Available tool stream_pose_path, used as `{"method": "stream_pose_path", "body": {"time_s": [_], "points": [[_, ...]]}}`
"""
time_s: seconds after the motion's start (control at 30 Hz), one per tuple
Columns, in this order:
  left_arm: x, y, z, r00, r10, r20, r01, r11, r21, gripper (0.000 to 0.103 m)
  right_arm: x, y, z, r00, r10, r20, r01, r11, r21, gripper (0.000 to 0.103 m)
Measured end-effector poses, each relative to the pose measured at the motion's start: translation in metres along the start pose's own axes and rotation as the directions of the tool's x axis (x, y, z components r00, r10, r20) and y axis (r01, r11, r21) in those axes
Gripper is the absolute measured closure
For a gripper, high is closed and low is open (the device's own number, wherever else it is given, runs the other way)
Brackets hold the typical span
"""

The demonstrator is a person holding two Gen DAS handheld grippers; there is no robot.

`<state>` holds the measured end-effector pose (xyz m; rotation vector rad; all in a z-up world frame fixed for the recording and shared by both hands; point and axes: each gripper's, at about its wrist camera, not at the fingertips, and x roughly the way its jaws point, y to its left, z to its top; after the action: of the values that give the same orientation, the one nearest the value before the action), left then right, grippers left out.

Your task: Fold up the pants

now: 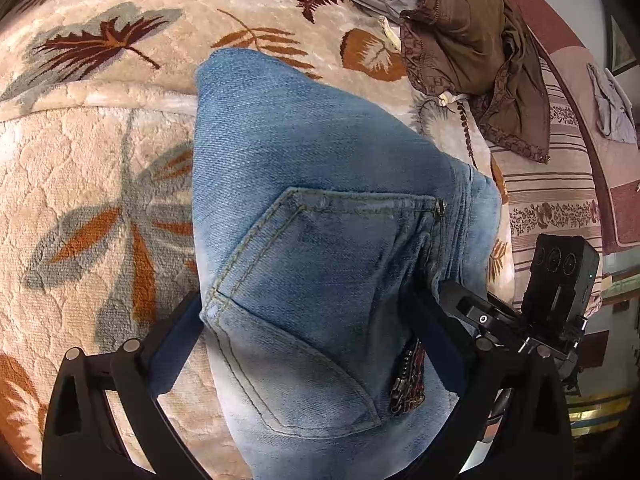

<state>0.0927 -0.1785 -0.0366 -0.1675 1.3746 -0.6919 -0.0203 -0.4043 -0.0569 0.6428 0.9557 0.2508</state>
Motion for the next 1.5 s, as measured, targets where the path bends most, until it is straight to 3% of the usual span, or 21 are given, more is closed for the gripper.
{"method": "stream_pose_path", "body": {"time_s": [0.07,0.17,0.23,0.3,0.4,0.53,0.7,0.77,0.8,0.87,0.9,0.97,1.03,1.1,1.17,1.3,1.37,1.43,1.5], "points": [[-0.002,-0.002,-0.002,1.000,-0.012,0.011,0.011,1.000,0.012,0.008,-0.002,0.000,0.000,1.000,-0.005,0.005,0.005,1.000,0.021,0.042],[-0.013,-0.011,-0.012,0.998,-0.001,0.062,-0.004,0.997,0.074,0.029,-0.012,0.008,-0.002,0.997,-0.066,0.025,0.066,0.998,-0.001,0.074],[-0.026,-0.012,-0.019,0.995,-0.039,0.088,0.031,0.995,0.098,0.045,-0.022,0.018,-0.004,0.996,-0.084,0.031,0.085,0.996,-0.024,0.078],[-0.038,-0.007,-0.022,0.992,-0.084,0.097,0.076,0.993,0.086,0.051,-0.030,0.032,-0.005,0.993,-0.110,0.037,0.113,0.992,-0.063,0.079],[-0.059,0.010,-0.019,0.983,-0.127,0.130,0.122,0.991,0.046,0.053,-0.035,0.061,-0.001,0.992,-0.122,0.045,0.127,0.984,-0.126,0.080],[-0.100,0.042,0.009,0.969,-0.126,0.213,0.131,0.991,-0.013,0.053,-0.025,0.096,0.027,0.995,-0.066,0.072,0.078,0.982,-0.170,0.080],[-0.133,0.076,0.061,0.954,0.023,0.299,-0.016,0.999,-0.028,0.050,0.021,0.139,0.078,0.994,-0.007,0.107,0.028,0.980,-0.196,0.080],[-0.127,0.095,0.077,0.950,0.109,0.294,-0.099,0.994,-0.046,0.040,0.048,0.150,0.094,0.993,-0.014,0.116,0.038,0.977,-0.211,0.077],[-0.121,0.105,0.080,0.948,0.169,0.271,-0.156,0.985,-0.067,0.040,0.064,0.149,0.100,0.994,-0.030,0.107,0.052,0.977,-0.207,0.074],[-0.107,0.126,0.077,0.937,0.280,0.211,-0.264,0.959,-0.101,0.040,0.094,0.140,0.104,0.986,-0.151,0.069,0.162,0.971,-0.178,0.074],[-0.106,0.135,0.071,0.928,0.309,0.209,-0.293,0.950,-0.104,0.039,0.102,0.135,0.102,0.977,-0.203,0.060,0.211,0.963,-0.169,0.074],[-0.117,0.147,0.054,0.917,0.299,0.265,-0.279,0.954,-0.113,0.034,0.098,0.130,0.094,0.970,-0.231,0.073,0.241,0.956,-0.168,0.071],[-0.128,0.147,0.039,0.890,0.331,0.315,-0.298,0.943,-0.150,0.026,0.081,0.131,0.083,0.965,-0.241,0.102,0.257,0.949,-0.181,0.066],[-0.135,0.136,0.024,0.846,0.410,0.340,-0.369,0.912,-0.181,0.024,0.062,0.133,0.071,0.953,-0.278,0.124,0.297,0.937,-0.184,0.031],[-0.138,0.122,0.009,0.804,0.457,0.380,-0.419,0.889,-0.183,0.022,0.045,0.138,0.058,0.939,-0.312,0.144,0.335,0.924,-0.184,0.015],[-0.133,0.089,-0.021,0.717,0.540,0.440,-0.520,0.835,-0.177,0.017,0.019,0.151,0.028,0.905,-0.368,0.211,0.408,0.893,-0.191,0.000],[-0.130,0.075,-0.036,0.698,0.562,0.443,-0.564,0.813,-0.142,0.017,0.011,0.160,0.012,0.889,-0.380,0.254,0.434,0.878,-0.204,0.000],[-0.131,0.063,-0.054,0.686,0.554,0.471,-0.576,0.809,-0.113,0.017,0.006,0.167,-0.003,0.866,-0.410,0.287,0.476,0.851,-0.220,0.000],[-0.134,0.050,-0.069,0.657,0.555,0.511,-0.602,0.794,-0.088,0.017,0.004,0.172,-0.017,0.849,-0.431,0.307,0.507,0.828,-0.239,0.000]]}}
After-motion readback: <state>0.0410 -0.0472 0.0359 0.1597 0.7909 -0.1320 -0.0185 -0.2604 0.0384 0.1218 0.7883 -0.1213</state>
